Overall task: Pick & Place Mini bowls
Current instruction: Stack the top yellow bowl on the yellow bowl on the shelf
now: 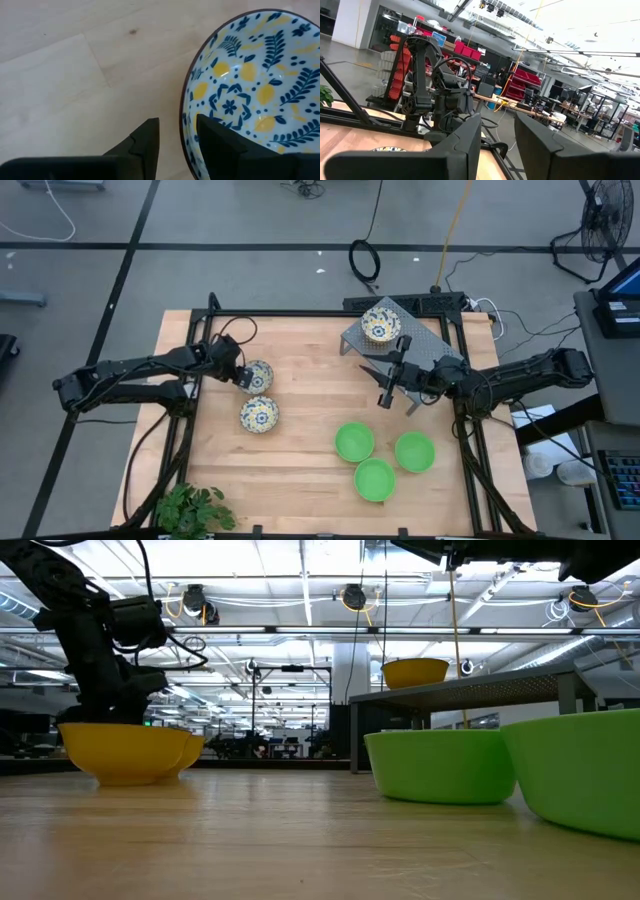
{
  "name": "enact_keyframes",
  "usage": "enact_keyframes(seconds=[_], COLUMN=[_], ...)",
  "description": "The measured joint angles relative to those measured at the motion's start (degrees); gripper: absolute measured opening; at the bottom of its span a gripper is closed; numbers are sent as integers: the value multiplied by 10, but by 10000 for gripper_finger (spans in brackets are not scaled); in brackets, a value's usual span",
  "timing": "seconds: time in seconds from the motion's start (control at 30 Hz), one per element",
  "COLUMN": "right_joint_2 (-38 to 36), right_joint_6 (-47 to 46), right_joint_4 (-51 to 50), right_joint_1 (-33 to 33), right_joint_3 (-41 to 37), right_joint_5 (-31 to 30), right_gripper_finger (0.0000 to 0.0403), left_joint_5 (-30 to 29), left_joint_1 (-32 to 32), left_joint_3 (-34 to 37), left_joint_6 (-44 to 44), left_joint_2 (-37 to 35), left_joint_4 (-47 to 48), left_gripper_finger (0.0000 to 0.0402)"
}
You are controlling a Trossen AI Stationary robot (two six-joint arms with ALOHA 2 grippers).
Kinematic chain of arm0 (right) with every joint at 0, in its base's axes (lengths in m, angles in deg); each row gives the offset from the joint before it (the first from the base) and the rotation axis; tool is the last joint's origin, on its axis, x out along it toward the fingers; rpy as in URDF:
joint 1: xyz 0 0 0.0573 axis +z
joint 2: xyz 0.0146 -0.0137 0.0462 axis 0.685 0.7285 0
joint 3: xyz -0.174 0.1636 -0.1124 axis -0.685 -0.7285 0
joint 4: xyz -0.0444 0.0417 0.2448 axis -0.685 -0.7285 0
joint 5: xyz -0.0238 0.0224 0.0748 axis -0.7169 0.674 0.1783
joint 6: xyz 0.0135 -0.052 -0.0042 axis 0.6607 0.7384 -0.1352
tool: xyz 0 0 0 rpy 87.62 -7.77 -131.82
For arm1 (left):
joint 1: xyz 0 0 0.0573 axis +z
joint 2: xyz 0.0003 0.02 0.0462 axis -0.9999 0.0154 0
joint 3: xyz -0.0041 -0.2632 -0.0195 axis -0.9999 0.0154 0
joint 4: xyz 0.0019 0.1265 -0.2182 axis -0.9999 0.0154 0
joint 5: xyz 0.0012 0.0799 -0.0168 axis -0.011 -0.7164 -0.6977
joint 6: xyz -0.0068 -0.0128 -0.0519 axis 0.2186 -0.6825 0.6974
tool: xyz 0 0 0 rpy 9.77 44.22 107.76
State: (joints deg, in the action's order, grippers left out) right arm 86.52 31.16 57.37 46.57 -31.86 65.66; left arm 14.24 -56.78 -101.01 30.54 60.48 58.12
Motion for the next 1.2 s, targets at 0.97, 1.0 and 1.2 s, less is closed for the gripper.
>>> enact_keyframes(seconds=[0.97,1.0,1.2], right_joint_2=[0,0,0], right_joint_6=[0,0,0], right_joint_4=[0,0,0], right_joint_1=[0,0,0], right_joint_3=[0,0,0], right_joint_5=[0,0,0], right_gripper_finger=[105,105,105], left_joint_5=[-36,-31,5], left_joint_1=[0,0,0], left_joint_3=[0,0,0], left_joint_6=[4,14,89], left_joint_2=[0,0,0], left_joint_4=[-3,-3,5], left_gripper_finger=[131,131,131])
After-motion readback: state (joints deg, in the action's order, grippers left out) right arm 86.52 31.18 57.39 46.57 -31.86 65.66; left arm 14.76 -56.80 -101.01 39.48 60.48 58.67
